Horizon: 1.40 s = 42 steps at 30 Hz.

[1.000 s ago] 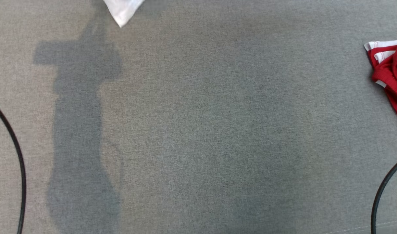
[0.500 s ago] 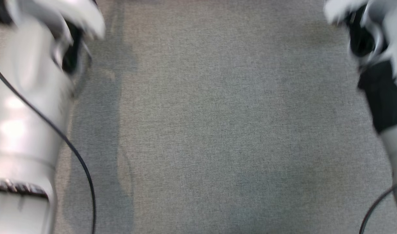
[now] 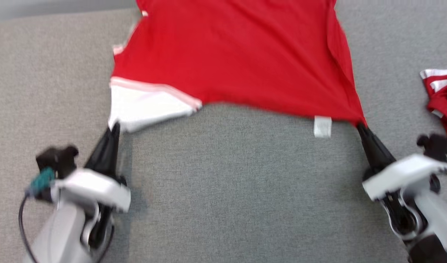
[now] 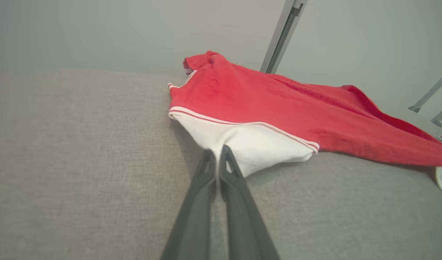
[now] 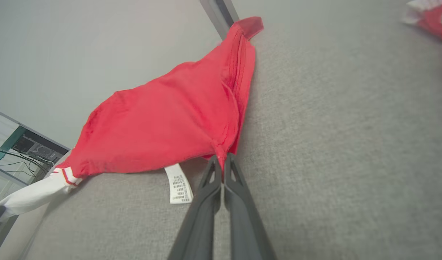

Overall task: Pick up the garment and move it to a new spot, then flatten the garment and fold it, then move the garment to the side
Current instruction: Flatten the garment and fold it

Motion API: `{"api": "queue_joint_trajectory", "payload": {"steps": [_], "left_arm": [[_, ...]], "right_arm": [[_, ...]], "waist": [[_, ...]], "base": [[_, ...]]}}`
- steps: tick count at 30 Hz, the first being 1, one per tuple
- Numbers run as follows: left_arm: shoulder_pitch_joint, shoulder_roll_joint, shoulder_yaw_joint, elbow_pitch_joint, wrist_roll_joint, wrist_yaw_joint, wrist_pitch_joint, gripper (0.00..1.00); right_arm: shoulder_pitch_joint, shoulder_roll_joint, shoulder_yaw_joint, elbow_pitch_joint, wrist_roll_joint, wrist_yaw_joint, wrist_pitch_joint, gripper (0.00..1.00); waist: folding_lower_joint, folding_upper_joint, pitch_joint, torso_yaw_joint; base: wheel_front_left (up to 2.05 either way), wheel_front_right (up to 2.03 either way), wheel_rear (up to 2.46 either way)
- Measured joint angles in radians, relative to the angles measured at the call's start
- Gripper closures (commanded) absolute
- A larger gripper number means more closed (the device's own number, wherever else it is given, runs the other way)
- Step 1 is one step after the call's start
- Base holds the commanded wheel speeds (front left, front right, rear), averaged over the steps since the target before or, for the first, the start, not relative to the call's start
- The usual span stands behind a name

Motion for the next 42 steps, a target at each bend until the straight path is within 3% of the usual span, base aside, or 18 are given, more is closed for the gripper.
{"api": "queue_joint_trajectory", "payload": {"steps": [3, 10, 14, 16, 19, 24, 28, 32, 42], "left_arm": [[0.179, 0.04, 0.006, -0.212, -0.02, 0.061, 0.071, 1.0], [0.536, 0.165, 0.021, -0.782, -0.025, 0.262, 0.307, 1.0], [0.671, 0.218, 0.026, -0.974, -0.007, 0.355, 0.41, 1.0], [0.736, 0.239, 0.022, -1.075, 0.002, 0.398, 0.462, 1.0], [0.765, 0.243, 0.018, -1.135, 0.001, 0.419, 0.485, 1.0], [0.819, 0.265, 0.02, -1.208, -0.011, 0.441, 0.526, 1.0], [0.818, 0.273, 0.027, -1.202, -0.009, 0.446, 0.542, 1.0], [0.794, 0.284, 0.041, -1.173, -0.013, 0.443, 0.543, 1.0], [0.544, 0.258, 0.048, -1.034, -0.031, 0.341, 0.496, 1.0]], "right_arm": [[0.123, -0.048, -0.023, -0.094, 0.027, 0.0, -0.009, 1.0], [0.38, -0.123, -0.128, -0.3, 0.034, 0.0, 0.057, 1.0], [0.525, -0.126, -0.235, -0.39, -0.019, 0.0, 0.124, 1.0], [0.62, -0.092, -0.325, -0.459, -0.067, 0.0, 0.199, 1.0], [0.683, -0.057, -0.399, -0.509, -0.118, 0.0, 0.253, 1.0], [0.799, 0.08, -0.563, -0.662, -0.241, 0.0, 0.404, 1.0], [0.812, 0.183, -0.625, -0.76, -0.318, 0.0, 0.524, 1.0], [0.801, 0.238, -0.661, -0.801, -0.362, 0.0, 0.609, 1.0], [0.536, 0.267, -0.69, -0.714, -0.378, 0.0, 0.695, 1.0]], "waist": [[0.0, 0.0, -0.041, -0.003], [0.0, 0.0, -0.132, 0.004], [-0.0001, 0.0, -0.174, 0.019], [-0.0001, 0.0, -0.193, 0.033], [-0.0001, 0.0, -0.203, 0.044], [-0.0001, 0.0, -0.211, 0.059], [0.0, 0.0, -0.206, 0.053], [-0.0001, 0.0, -0.19, 0.044], [-0.0001, 0.0, -0.089, 0.02]], "base": [[0.0, 0.0, 0.0], [0.0, 0.0, 0.0], [0.0, 0.0, 0.0], [0.0, 0.0, 0.0], [0.0, 0.0, 0.0], [0.0, 0.0, 0.0], [0.0, 0.0, 0.0], [0.0, 0.0, 0.0], [0.0, 0.0, 0.0]]}}
